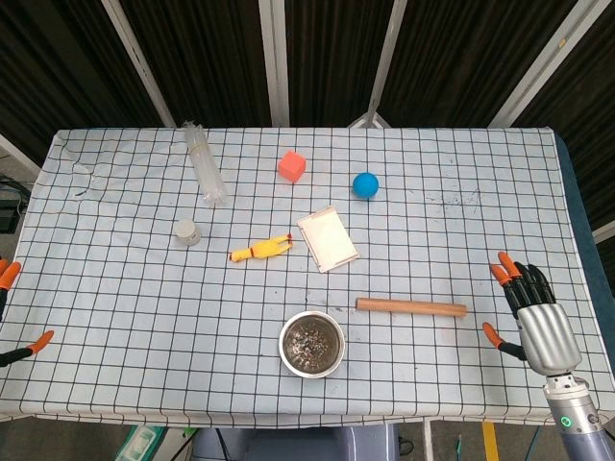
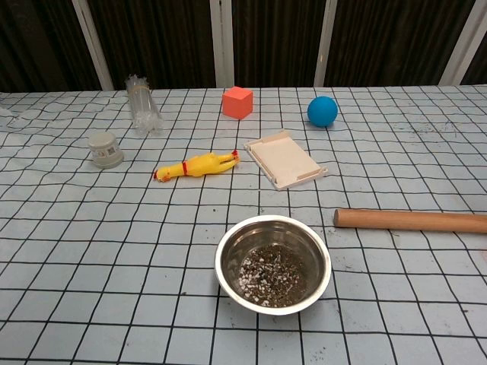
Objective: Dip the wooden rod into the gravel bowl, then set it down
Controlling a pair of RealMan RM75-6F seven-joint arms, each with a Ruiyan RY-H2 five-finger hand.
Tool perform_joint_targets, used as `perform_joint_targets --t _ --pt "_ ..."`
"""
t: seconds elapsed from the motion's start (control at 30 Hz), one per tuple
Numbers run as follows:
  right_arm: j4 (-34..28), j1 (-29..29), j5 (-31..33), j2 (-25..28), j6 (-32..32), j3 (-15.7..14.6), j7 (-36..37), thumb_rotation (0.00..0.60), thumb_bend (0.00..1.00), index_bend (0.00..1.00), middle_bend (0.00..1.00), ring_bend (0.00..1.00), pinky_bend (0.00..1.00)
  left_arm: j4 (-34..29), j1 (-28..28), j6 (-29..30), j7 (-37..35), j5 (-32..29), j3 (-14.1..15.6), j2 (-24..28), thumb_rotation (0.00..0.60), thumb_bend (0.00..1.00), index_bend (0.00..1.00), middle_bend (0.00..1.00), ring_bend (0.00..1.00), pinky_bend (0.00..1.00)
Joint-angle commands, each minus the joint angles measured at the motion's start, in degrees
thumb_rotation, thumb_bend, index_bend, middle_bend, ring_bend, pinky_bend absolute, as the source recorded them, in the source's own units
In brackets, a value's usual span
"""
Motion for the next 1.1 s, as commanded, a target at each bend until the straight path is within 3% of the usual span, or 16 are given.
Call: perform_joint_targets --t 0.03,0.43,0.57,0.7,0.9,1.1 --pt "-0.1 0.0 0.0 0.0 -0.2 -0.1 -0.2 0.6 0.35 0.0 0.0 0.0 0.0 -0.1 0.0 0.0 0.0 0.1 0.0 0.1 0.6 0.05 0.0 0.0 0.0 0.0" --pt "-1.6 0.2 -1.7 -1.3 -0.5 -1.0 -4.0 0.6 0.35 0.0 0.01 0.01 0.0 0.1 0.0 0.3 -0.9 0.7 0.1 0.1 0.6 0.05 0.0 0.0 0.0 0.0" --pt "-3.1 1.2 -2.3 -3.0 -2.3 -1.2 -7.9 0.6 0.35 0.09 0.1 0.11 0.02 0.3 -0.1 0.3 -1.3 1.2 0.2 0.2 0.6 0.05 0.0 0.0 0.0 0.0" --pt "-4.1 3.1 -1.8 -5.6 -5.6 -0.6 -12.5 0.6 0.35 0.21 0.24 0.25 0.17 0.6 -0.2 0.0 -2.0 1.1 0.2 0.4 0.6 0.05 0.0 0.0 0.0 0.0" --pt "-3.6 6.4 0.0 -10.9 -11.1 0.7 -19.0 0.6 0.35 0.31 0.33 0.34 0.23 0.4 -0.5 -0.6 -2.7 1.6 0.5 0.8 0.6 0.05 0.0 0.0 0.0 0.0" --pt "-1.7 9.9 4.4 -16.7 -17.2 2.8 -25.2 0.6 0.35 0.35 0.36 0.37 0.26 0.2 -0.7 -1.2 -3.9 1.6 0.7 1.2 0.6 0.05 0.0 0.0 0.0 0.0"
